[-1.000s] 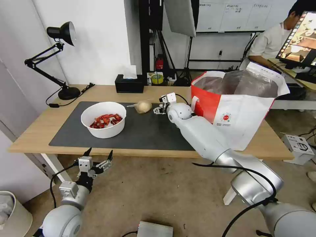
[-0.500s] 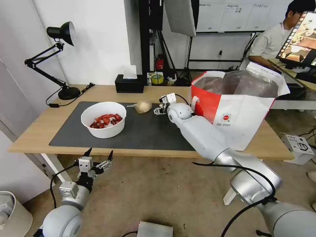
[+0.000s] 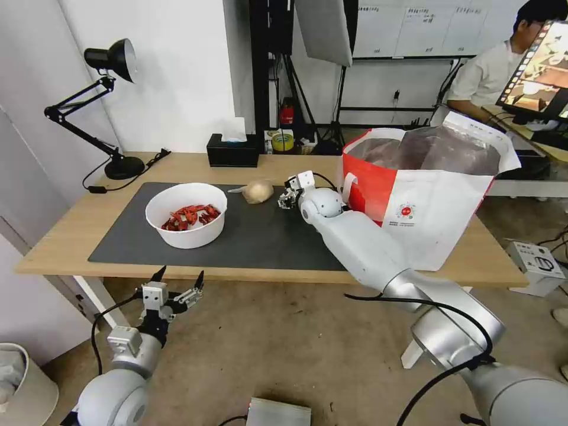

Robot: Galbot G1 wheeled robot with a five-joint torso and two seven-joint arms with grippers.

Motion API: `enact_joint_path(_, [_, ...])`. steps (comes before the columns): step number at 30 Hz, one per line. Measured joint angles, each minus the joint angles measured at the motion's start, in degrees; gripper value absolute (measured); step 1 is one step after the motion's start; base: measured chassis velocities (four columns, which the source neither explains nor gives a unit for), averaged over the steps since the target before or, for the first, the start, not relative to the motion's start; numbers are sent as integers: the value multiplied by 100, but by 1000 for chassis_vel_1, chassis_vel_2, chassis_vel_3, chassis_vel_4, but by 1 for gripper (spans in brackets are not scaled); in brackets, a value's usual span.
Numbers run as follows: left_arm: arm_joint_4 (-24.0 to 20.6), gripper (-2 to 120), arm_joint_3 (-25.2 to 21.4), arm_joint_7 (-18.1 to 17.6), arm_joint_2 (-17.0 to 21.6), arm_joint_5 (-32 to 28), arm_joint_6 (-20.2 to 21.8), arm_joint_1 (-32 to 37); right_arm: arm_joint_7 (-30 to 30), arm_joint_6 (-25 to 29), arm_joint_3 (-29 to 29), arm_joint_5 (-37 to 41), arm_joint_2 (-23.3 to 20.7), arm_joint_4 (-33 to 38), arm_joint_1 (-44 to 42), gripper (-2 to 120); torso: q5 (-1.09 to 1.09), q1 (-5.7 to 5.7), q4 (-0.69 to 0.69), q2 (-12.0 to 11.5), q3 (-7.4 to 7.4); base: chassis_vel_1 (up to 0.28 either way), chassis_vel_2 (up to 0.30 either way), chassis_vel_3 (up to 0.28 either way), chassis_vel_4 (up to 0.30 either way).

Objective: Pick up the trash from the table and place it into the takeout bag.

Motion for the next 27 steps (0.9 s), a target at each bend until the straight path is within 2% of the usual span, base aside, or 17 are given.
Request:
enact_joint_path(2, [0, 100, 0, 0, 0, 0, 0, 0, 1, 0, 1, 0, -1, 1, -3, 54, 0, 0, 0, 0, 0, 0, 0, 0, 0])
enact_joint_path(3, [0, 100, 2, 0, 0, 1, 0, 1, 2, -2, 4, -1, -9, 12, -20, 47, 0, 0, 0, 0, 0, 0, 0, 0, 0])
enact_joint_path(4, [0, 100, 2, 0, 0, 1, 0, 1, 2, -2, 4, -1, -9, 12, -20, 47, 0, 0, 0, 0, 0, 0, 0, 0, 0])
enact_joint_path(6, [0, 100, 9, 0, 2, 5, 0, 3, 6, -4, 11, -2, -26, 28, -29, 34, 0, 0, 0, 0, 0, 0, 0, 0, 0])
enact_joint_path(10, [-4, 100, 14, 0, 5, 8, 0, 3, 9, -7, 21, -2, -34, 42, -29, 25, 0, 0, 0, 0, 0, 0, 0, 0, 0])
enact_joint_path(13, [-14, 100, 18, 0, 7, 10, 0, 3, 20, -12, 25, -1, -40, 70, -32, 10, 0, 0, 0, 0, 0, 0, 0, 0, 0])
enact_joint_path(21, [-30, 100, 18, 1, 7, 19, 0, 17, 44, -33, 52, 7, -85, 222, -96, 0, 0, 0, 0, 0, 0, 0, 0, 0, 0])
enact_joint_path(26, [-37, 100, 24, 1, 21, 20, 0, 14, 128, -59, 113, 54, -195, 541, -132, 0, 0, 0, 0, 0, 0, 0, 0, 0, 0])
enact_joint_path(27, [-39, 100, 43, 1, 32, 21, 0, 5, 202, -97, 140, 146, -289, 811, -141, 0, 0, 0, 0, 0, 0, 0, 0, 0, 0])
